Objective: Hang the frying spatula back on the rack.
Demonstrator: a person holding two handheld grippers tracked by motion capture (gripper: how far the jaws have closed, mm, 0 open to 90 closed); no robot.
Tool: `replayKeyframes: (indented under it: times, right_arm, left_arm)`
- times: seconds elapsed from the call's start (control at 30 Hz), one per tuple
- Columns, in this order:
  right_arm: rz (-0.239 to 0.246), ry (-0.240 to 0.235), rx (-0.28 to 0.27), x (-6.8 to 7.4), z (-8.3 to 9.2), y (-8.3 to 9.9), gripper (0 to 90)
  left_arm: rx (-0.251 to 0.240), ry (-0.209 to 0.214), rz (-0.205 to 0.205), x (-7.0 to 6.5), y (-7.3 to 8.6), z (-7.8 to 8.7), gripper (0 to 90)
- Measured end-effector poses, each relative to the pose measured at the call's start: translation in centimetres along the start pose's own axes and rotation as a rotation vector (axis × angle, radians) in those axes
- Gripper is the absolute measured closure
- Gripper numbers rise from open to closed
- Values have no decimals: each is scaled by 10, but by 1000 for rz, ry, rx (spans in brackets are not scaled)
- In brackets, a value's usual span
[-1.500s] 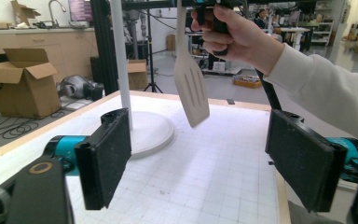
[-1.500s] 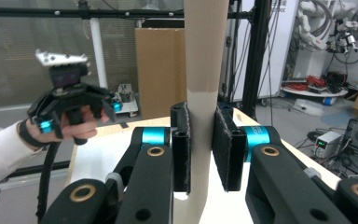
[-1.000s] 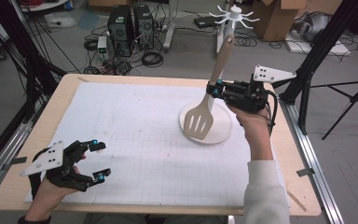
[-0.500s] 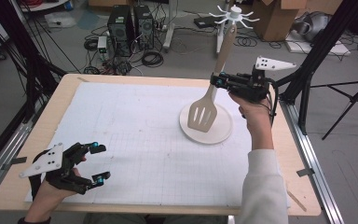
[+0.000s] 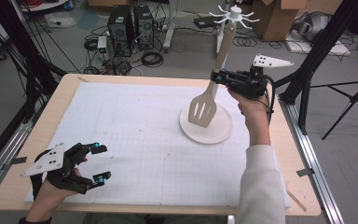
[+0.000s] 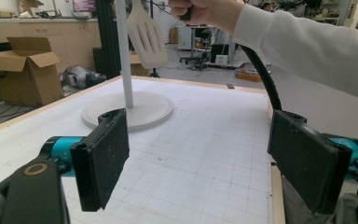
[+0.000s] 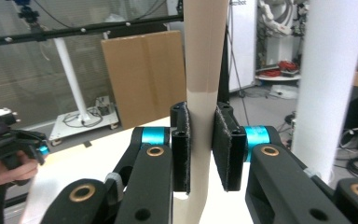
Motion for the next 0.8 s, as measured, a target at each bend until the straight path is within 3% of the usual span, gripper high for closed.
replayKeyframes:
  times: [0.2,0.23,0.37,0.47,0.5,0.73,0.8]
  right_arm:
    - [17,42,7,-1,-2,0,766]
    - [9,67,-7,-1,-1,1,665]
    - [-1,141,5,1,2,4,473]
    - [18,180,-7,6,7,10,429]
    - [25,219,6,7,13,17,382]
    - [36,251,-1,15,30,37,310]
    - [53,245,-1,25,37,47,291]
  left_arm:
    - [-9,6,-5,0,-2,1,210]
    - [-10,8,-5,0,-3,0,210]
    - [-8,5,-5,1,-4,-2,206]
    - [-6,6,-7,3,-6,-3,206]
    - [-8,9,-11,4,-8,-4,206]
    - [-2,19,-18,2,-8,-9,206]
    - [-7,25,-17,2,-7,-10,206]
Point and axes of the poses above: each handheld gripper's, and its own axes: z roughly backward along the jaws, y roughly out of its underside, x roughly to its left, the point moved 6 cm from there along -z, roughly forward along the jaws, and after that the axes turned 6 degrees about x, right-handed, at the moved point
